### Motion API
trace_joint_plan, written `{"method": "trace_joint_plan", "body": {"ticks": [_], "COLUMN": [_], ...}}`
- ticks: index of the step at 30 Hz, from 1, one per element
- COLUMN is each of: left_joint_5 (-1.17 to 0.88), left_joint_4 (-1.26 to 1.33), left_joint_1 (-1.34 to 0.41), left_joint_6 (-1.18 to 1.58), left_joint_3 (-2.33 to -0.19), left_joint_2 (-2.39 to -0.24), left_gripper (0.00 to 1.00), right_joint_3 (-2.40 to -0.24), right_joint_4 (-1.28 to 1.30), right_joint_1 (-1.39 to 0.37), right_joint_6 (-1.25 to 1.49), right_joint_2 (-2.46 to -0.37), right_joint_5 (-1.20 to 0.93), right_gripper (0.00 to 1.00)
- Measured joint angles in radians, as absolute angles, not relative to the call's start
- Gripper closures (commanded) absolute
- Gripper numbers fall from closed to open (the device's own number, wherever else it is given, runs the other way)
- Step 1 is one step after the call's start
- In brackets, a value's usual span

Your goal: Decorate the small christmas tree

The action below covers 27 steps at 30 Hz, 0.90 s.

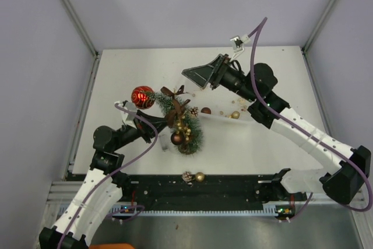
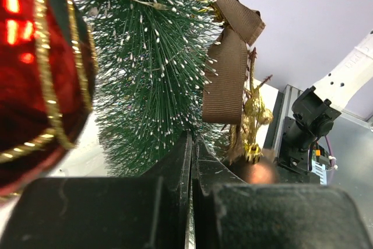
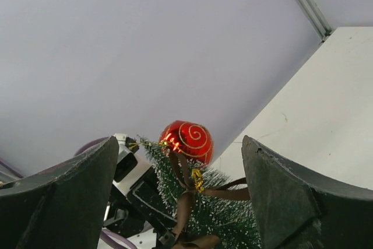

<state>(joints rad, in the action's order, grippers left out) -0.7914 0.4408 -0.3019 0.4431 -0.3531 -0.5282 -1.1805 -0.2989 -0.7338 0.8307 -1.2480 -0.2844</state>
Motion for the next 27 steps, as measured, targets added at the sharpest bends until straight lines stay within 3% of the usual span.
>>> {"method": "trace_joint_plan", "body": {"ticks": [5, 17, 27], "left_joint_5": [-0.791, -0.791, -0.792], "left_joint_4": [0.439, 0.403, 0.38], "left_joint_1": [-0.302, -0.302, -0.302], "left_joint_6": [0.443, 0.442, 0.443], "left_joint_3": [-0.353, -0.353, -0.353], "left_joint_2": [-0.527, -0.495, -0.479], "left_gripper": [0.99, 0.71, 0.73], "right_joint_3": [-1.148, -1.095, -1.071], "right_joint_4": [-0.288, -0.239, -0.181], "right_joint_1": [-0.723, -0.708, -0.692], "right_joint_6": [0.831, 0.814, 0.786], "right_joint_2": [-1.227, -1.16, -1.128], "right_joint_5": [-0.28, -0.236, -0.191], "right_gripper": [0.15, 0.13, 0.1]}}
